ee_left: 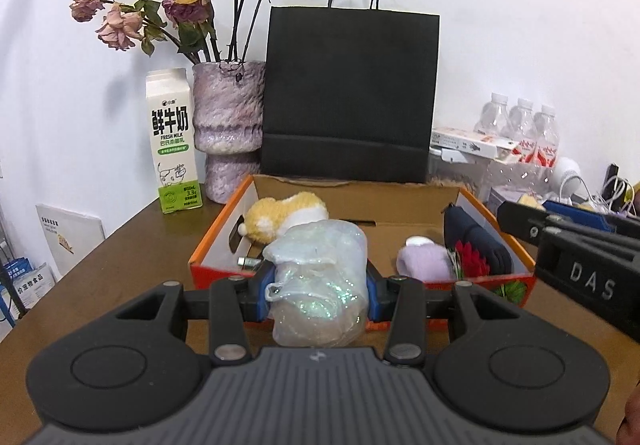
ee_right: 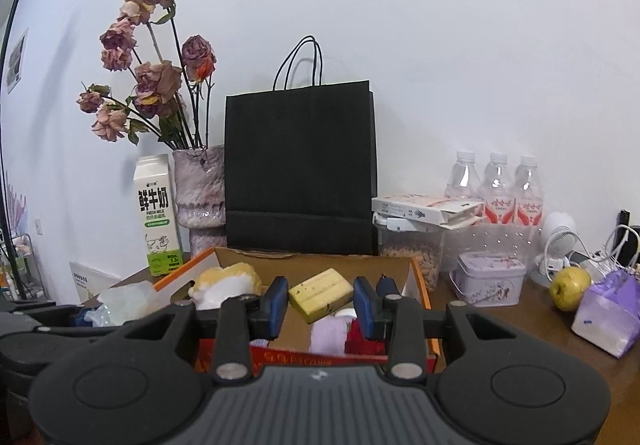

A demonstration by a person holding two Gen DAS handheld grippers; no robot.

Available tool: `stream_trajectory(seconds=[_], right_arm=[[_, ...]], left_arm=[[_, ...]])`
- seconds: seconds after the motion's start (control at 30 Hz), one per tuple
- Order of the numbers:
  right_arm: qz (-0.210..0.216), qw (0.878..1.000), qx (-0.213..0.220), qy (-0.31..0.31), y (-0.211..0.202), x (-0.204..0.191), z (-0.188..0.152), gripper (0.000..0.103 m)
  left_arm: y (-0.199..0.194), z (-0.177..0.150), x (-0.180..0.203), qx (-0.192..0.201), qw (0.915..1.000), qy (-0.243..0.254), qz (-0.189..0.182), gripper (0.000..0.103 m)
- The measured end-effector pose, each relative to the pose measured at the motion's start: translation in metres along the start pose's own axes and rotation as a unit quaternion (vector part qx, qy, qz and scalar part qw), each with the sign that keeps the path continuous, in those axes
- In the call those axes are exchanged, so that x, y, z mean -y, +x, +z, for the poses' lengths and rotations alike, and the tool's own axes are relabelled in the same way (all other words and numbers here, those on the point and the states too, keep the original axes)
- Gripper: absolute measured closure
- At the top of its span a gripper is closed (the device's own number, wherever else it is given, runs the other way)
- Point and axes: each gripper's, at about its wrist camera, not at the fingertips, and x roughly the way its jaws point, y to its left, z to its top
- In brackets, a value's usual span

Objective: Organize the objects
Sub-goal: 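Carry the plastic bag and yellow sponge with both tools over the box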

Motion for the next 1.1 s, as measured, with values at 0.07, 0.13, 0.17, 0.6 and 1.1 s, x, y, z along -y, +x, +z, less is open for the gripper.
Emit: stream_trajectory(seconds=[0.07, 0.13, 0.17, 0.6, 1.1], right_arm=[[0.001, 1.0, 0.0, -0.002, 0.009, 0.0, 0.002, 0.069], [0.001, 1.0, -0.001, -0.003, 0.019, 0.0, 0.004, 0.069], [0.001, 1.0, -0.002, -0.004, 0.024, 0.0, 0.005, 0.069], [0.001, 1.0, -0.011, -0.018, 0.084, 0.003, 0.012, 0.069], [-0.001, 0.999, -0.032, -0.029, 0.128, 0.012, 0.012, 0.069]], left_arm=[[0.008, 0.006, 0.0, 0.003, 1.0, -0.004, 0.0, 0.06], [0.016, 0.01, -0.001, 0.003, 1.0, -0.006, -0.001, 0.06], [0.021, 0.012, -0.002, 0.003, 1.0, -0.006, 0.0, 0.06], [0.075, 0.038, -0.004, 0.013, 0.9999, 0.0, 0.006, 0.06], [0.12, 0.051, -0.003, 0.013, 0.9998, 0.017, 0.004, 0.06]])
